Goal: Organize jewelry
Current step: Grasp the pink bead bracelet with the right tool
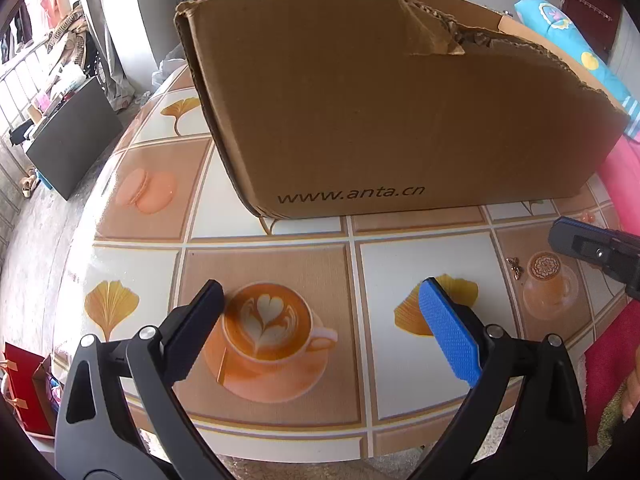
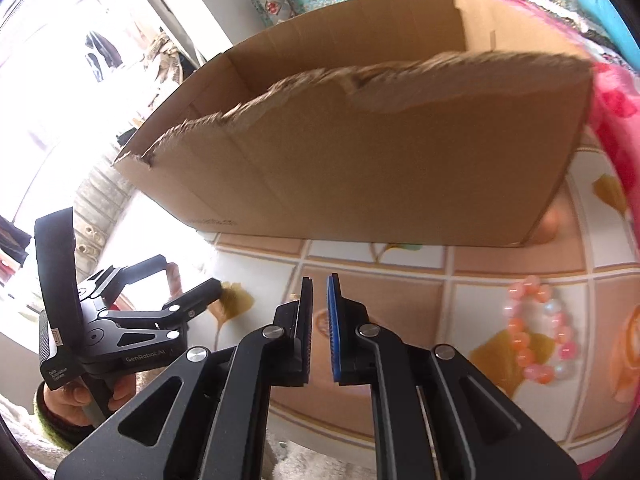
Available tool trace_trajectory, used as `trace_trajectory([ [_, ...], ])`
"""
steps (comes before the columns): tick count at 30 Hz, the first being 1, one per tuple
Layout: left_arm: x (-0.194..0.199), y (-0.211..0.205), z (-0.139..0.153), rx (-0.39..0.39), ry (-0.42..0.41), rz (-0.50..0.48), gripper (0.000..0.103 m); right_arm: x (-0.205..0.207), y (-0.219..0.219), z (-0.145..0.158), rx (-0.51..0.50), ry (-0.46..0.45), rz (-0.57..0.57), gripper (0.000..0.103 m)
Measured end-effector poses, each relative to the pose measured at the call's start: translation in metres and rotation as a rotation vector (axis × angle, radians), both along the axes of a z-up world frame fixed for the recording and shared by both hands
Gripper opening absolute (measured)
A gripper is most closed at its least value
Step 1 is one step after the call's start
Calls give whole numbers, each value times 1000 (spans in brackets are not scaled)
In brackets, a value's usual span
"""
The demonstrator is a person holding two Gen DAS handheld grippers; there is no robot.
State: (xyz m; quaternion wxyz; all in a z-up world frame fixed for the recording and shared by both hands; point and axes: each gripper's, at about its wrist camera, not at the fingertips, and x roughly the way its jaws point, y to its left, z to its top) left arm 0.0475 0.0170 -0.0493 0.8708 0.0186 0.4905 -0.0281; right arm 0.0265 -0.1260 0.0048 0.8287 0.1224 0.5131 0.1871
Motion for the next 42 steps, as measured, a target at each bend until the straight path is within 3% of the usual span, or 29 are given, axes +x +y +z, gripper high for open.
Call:
trace_trajectory([
  [1,0,0,0,0,0,-1,94,-1,-5,3,-15,-4,-11,11],
  [3,0,2,-1,0,-3,-2,95,-4,-14,10,-54,-23,-42,25],
  [10,-3,0,0,3,-9,-12,95,-25,-40,51,-317,-137,-107,86],
  [13,-5,-2,1,0,-17,-27,95,-36,-58,71,-431,-192,-135,96],
  [18,-7,-4,2,4,-27,-30,95,-55,-67,74,-533,-249,-165,96],
  [24,-7,-6,2,10,-27,-27,96,-61,-74,56,-418,-208,-78,96],
  [25,-7,-6,2,11,-30,-28,96,-60,-72,53,-408,-202,-80,93],
  [29,-9,-8,3,15,-33,-33,96,-48,-71,38,-337,-158,-57,55],
  [31,-9,-8,4,14,-35,-39,96,-43,-69,30,-313,-128,-47,44],
  [34,-11,-9,4,12,-44,-55,96,-38,-70,20,-301,-98,-40,34],
  [39,-8,-10,8,25,-42,-71,96,-30,-75,11,-303,-75,-36,28],
  [42,-15,-18,21,-40,-101,-139,96,-26,-76,6,-297,-61,-24,24],
])
